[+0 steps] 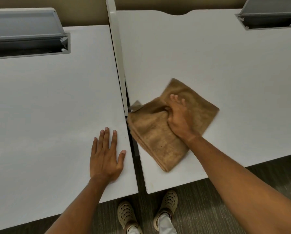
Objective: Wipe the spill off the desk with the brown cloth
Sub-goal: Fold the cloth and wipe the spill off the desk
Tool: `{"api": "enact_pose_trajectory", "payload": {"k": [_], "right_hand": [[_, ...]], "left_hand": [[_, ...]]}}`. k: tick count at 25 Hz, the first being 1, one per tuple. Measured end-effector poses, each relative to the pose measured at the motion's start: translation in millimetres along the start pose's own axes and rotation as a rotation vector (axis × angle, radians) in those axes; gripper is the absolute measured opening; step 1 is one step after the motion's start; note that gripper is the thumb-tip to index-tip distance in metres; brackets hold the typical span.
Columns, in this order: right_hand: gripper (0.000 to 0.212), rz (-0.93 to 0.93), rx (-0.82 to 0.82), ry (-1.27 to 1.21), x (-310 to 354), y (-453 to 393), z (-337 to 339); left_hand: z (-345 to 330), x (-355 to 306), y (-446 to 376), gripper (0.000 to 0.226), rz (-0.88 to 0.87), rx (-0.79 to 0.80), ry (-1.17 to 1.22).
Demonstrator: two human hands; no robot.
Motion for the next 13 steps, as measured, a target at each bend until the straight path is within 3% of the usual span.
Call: {"api": "enact_pose_trajectory", "payload": {"k": [4,7,10,13], "right_hand": [[0.045,0.285,0.063,-0.041,46.3,30.1,-3.0],[0.048,0.378,0.106,-0.027,25.8,82.6,10.1],[0.061,0.13,0.043,0.034,-25.9,106.4,20.7],[0.05,-0.169,-0.014,0.069,-52.0,83.1,24.8]], "left_hand": [[-0.6,1.5,0.2,0.083,-0.014,0.021,-0.007],[-0.7,4.5,1.5,0.094,-0.022,0.043,-0.054],[1.2,1.4,1.0,0.079,-0.006,0.01,-0.007],[2.4,-1.0,0.6,0.077,0.002,0.006,-0.005]]}}
Point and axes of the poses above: each hand's wrist, its own y-axis away from the middle knuckle, its own z-axis out of the back of the hand, x = y × z, the point moved 2 cm from there along -y, towards the middle knuckle, and after that the axes turned 15 degrees about y, right-handed, at the moved point
